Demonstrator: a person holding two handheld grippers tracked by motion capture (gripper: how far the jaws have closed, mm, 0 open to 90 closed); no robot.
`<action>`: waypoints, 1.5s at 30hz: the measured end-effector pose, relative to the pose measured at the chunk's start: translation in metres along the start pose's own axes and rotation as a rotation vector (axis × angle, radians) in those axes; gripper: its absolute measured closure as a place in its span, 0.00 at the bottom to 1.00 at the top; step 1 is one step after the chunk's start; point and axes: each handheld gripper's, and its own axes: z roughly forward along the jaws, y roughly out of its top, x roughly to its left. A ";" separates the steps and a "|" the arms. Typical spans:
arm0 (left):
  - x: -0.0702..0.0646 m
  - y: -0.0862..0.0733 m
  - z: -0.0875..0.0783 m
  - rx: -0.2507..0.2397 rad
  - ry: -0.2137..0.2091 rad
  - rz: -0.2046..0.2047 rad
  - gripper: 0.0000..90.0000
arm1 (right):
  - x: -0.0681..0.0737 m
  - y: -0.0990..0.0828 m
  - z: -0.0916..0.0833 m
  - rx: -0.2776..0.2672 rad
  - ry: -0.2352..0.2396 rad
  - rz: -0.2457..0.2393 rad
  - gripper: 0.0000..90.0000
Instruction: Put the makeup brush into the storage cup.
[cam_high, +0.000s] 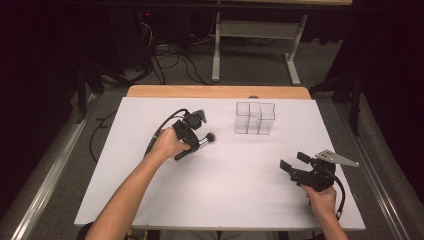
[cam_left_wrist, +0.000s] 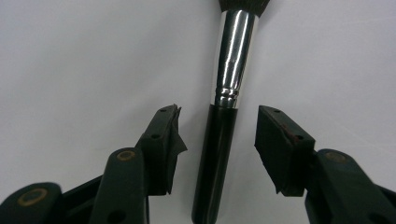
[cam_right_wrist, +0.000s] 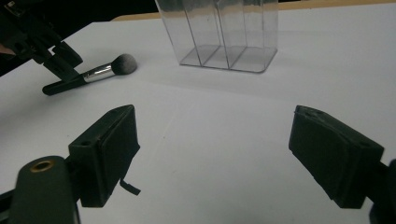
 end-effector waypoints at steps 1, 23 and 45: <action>0.002 -0.002 0.001 -0.002 -0.006 -0.008 0.56 | 0.000 0.000 0.001 0.011 -0.002 0.002 0.19; 0.006 -0.012 0.015 0.015 -0.029 -0.015 0.71 | 0.001 0.000 0.001 0.006 0.005 -0.007 0.19; -0.001 -0.011 0.017 0.024 -0.019 0.021 0.82 | 0.001 0.000 0.002 0.016 0.006 -0.011 0.19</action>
